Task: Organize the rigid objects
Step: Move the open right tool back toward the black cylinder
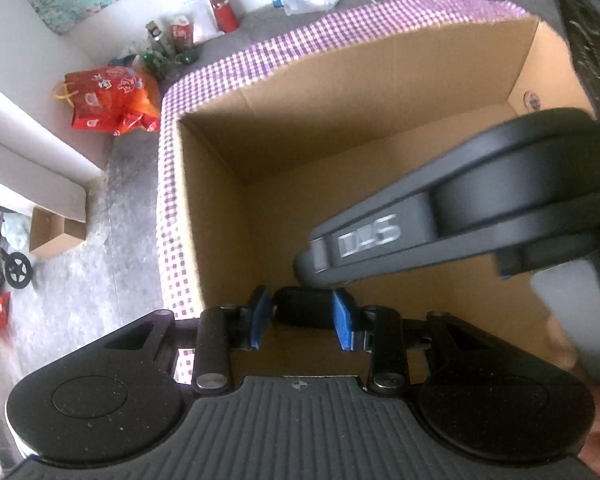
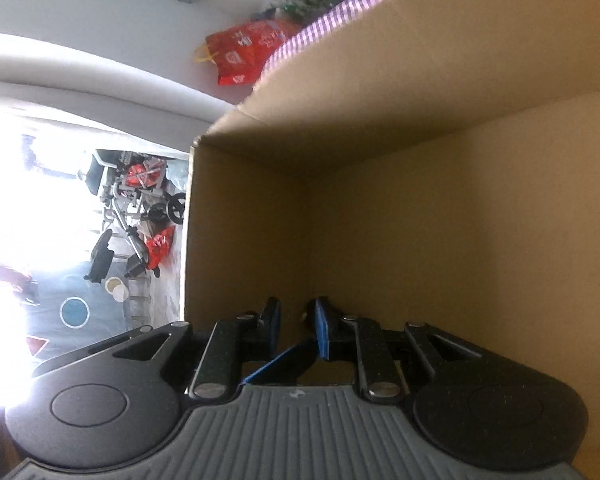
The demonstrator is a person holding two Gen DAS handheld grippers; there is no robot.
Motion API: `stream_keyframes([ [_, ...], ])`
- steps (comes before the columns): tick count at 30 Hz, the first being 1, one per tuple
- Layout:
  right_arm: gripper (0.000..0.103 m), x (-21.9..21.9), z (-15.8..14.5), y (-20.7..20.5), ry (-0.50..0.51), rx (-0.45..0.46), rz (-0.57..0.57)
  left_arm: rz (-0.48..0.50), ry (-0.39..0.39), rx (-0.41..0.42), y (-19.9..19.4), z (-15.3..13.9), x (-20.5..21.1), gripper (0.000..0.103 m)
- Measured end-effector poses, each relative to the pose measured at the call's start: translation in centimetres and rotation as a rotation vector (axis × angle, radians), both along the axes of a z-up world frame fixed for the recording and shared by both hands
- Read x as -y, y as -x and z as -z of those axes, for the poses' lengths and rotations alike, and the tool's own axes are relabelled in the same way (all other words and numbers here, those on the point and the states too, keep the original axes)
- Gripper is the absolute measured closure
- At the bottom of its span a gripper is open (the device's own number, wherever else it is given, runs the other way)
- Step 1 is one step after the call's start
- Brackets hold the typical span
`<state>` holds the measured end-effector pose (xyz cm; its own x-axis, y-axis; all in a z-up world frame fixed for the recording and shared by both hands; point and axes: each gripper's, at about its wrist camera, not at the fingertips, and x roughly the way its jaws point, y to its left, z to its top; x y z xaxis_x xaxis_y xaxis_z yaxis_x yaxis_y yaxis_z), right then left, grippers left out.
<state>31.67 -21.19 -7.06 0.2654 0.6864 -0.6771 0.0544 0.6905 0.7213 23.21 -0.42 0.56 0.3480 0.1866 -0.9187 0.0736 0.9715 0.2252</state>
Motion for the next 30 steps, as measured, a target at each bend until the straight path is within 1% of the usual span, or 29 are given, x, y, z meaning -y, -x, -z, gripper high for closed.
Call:
stream_keyframes([
  [3,0.082,1.7,-1.8,1.3,-0.021,0.042,0.016,-0.015,0.032,0.026,1.1,-1.8,-0.4,0.067],
  [7,0.082,4.7,-4.9,4.2,-0.075,0.101,0.045,-0.059,0.139,0.056,3.5,-4.5,-0.7,0.067],
  [10,0.082,6.5,-7.2,6.5,-0.104,0.157,0.065,-0.059,0.186,0.099,6.2,-6.1,-0.2,0.066],
  [13,0.082,8.8,-8.6,9.9,-0.114,0.203,0.090,-0.046,0.225,0.122,8.9,-6.9,1.0,0.064],
  [15,0.082,9.5,-8.7,11.6,-0.107,0.216,0.116,-0.031,0.242,0.130,10.4,-6.8,1.8,0.064],
  [16,0.082,10.4,-8.5,13.0,-0.099,0.215,0.136,-0.018,0.242,0.129,11.2,-6.5,2.7,0.064],
  [19,0.082,12.3,-7.2,16.1,-0.061,0.188,0.186,0.011,0.251,0.112,12.2,-5.1,4.1,0.064],
  [22,0.082,13.1,-5.5,18.1,-0.010,0.156,0.211,0.044,0.268,0.096,13.2,-3.7,6.1,0.064],
  [26,0.082,13.8,-2.7,19.6,0.043,0.086,0.248,0.081,0.275,0.102,13.4,-1.8,7.8,0.064],
  [30,0.082,14.1,-0.2,19.0,0.040,0.021,0.276,0.118,0.271,0.094,13.4,0.5,9.7,0.064],
])
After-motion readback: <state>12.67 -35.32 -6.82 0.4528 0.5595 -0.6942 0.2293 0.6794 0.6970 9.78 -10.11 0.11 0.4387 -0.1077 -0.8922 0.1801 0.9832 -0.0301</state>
